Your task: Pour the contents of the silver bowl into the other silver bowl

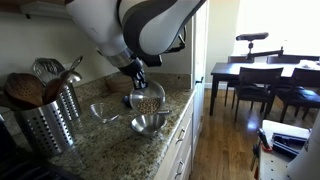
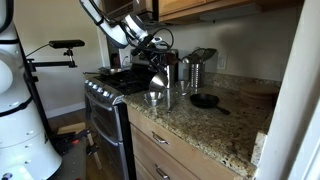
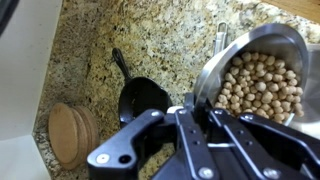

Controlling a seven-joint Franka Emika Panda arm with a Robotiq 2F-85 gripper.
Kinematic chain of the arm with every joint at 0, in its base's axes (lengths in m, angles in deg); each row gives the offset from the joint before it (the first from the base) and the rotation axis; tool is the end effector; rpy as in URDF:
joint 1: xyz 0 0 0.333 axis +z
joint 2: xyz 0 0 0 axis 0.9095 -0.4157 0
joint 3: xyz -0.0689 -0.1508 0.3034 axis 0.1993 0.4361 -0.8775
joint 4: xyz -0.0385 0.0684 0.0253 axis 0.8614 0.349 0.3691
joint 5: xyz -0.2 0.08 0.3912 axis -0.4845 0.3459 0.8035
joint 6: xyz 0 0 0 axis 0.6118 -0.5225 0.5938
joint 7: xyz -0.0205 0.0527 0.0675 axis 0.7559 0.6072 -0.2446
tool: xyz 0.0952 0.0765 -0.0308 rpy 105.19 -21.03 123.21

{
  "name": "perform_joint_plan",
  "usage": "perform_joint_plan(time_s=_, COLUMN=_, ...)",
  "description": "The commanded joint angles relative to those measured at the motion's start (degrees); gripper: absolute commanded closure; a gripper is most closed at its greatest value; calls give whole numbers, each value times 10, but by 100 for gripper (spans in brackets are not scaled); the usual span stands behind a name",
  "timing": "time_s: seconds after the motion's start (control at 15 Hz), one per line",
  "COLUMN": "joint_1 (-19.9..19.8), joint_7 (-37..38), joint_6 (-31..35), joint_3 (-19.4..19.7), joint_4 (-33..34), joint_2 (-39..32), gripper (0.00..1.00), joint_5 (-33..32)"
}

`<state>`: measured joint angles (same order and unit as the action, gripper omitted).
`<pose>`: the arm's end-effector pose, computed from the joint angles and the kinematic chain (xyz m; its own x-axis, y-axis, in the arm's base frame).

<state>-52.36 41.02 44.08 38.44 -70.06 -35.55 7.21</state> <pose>0.5694 0.1970 0.3521 0.7979 0.5652 -0.2093 0.5501 -0.5409 0.6363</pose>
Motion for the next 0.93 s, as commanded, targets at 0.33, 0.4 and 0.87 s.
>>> perform_joint_plan(time_s=0.33, joint_1=34, joint_7=70, joint_6=-62, joint_3=-15, joint_4=4, joint_2=-16, gripper=92, joint_5=-83)
perform_joint_plan(time_s=0.4, joint_1=36, joint_7=78, joint_6=-68, joint_3=-17, joint_4=3, joint_2=-17, gripper=92, joint_5=-90)
perform_joint_plan(time_s=0.87, joint_1=48, joint_7=115, joint_6=-103, joint_3=-29, joint_4=-10, joint_2=-19, gripper=92, joint_5=-112)
